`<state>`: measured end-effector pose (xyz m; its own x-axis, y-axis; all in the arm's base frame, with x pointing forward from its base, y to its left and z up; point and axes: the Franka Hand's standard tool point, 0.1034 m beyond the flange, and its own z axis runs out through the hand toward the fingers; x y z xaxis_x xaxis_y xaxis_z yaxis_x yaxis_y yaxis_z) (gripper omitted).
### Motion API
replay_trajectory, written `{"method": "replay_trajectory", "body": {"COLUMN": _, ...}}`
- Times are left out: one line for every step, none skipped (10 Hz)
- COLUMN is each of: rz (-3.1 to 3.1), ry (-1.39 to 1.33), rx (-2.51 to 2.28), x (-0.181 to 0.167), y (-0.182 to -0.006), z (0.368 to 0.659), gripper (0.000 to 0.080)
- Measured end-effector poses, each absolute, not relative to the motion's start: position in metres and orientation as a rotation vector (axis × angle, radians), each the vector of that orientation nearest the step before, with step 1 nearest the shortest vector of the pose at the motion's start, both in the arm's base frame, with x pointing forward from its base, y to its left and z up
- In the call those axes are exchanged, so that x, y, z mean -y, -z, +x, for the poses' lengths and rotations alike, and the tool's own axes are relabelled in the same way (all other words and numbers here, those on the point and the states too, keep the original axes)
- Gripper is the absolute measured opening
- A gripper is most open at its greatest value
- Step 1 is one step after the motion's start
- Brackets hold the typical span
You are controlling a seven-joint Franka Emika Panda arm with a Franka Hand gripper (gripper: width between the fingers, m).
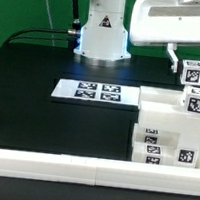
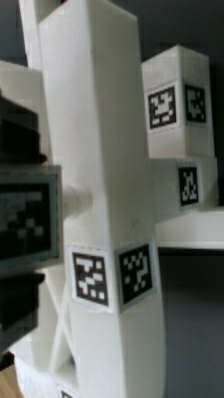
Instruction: Assemble chair
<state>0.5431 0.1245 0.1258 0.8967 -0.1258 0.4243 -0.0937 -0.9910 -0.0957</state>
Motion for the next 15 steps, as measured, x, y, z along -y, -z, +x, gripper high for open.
{"method": "replay_trajectory", "body": {"rz": -2.986, "ry": 0.688, "rx": -0.167, "x": -0.125, "y": -0.1247, "z": 0.5441, "gripper": 0.0284}}
{"method": "replay_trajectory", "body": {"rz": -2.982, "ry": 0.706, "rx": -0.157, "x": -0.1262, "y": -0.1243, "z": 0.546, "gripper": 0.0284}}
{"method": "replay_trajectory", "body": {"rz": -2.984, "ry": 0.711, "rx": -0.149, "x": -0.1252, "y": -0.1242, "z": 0.548, "gripper": 0.0284}}
{"method": "replay_trajectory", "body": {"rz": -2.985, "ry": 0.719, "rx": -0.137, "x": -0.1249, "y": -0.1241, "z": 0.549, "gripper": 0.0284}}
{"method": "replay_trajectory", "body": {"rz": -2.985, "ry": 0.729, "rx": -0.125, "x": -0.1242, "y": -0.1239, "z": 0.5499, "gripper": 0.0284}}
{"method": "replay_trajectory", "body": {"rz": -2.987, "ry": 0.736, "rx": -0.111, "x": -0.1232, "y": -0.1237, "z": 0.5505, "gripper": 0.0284}}
{"method": "replay_trajectory", "body": {"rz": -2.992, "ry": 0.732, "rx": -0.107, "x": -0.1215, "y": -0.1217, "z": 0.5495, "gripper": 0.0284}}
{"method": "replay_trajectory", "body": {"rz": -2.997, "ry": 0.728, "rx": -0.1, "x": -0.1203, "y": -0.1196, "z": 0.5488, "gripper": 0.0284}}
{"method": "replay_trajectory", "body": {"rz": -3.002, "ry": 0.723, "rx": -0.095, "x": -0.1198, "y": -0.1172, "z": 0.548, "gripper": 0.0284}}
{"method": "replay_trajectory", "body": {"rz": -3.001, "ry": 0.726, "rx": -0.094, "x": -0.1199, "y": -0.1173, "z": 0.5482, "gripper": 0.0284}}
{"method": "replay_trajectory", "body": {"rz": -3.001, "ry": 0.726, "rx": -0.093, "x": -0.1201, "y": -0.1171, "z": 0.5483, "gripper": 0.0284}}
{"method": "replay_trajectory", "body": {"rz": -2.999, "ry": 0.73, "rx": -0.091, "x": -0.1212, "y": -0.1171, "z": 0.5484, "gripper": 0.0284}}
{"method": "replay_trajectory", "body": {"rz": -2.999, "ry": 0.734, "rx": -0.082, "x": -0.1217, "y": -0.1173, "z": 0.5486, "gripper": 0.0284}}
{"method": "replay_trajectory", "body": {"rz": -3.001, "ry": 0.734, "rx": -0.071, "x": -0.1216, "y": -0.1173, "z": 0.5486, "gripper": 0.0284}}
{"method": "replay_trajectory", "body": {"rz": -3.002, "ry": 0.734, "rx": -0.067, "x": -0.1215, "y": -0.1173, "z": 0.5486, "gripper": 0.0308}}
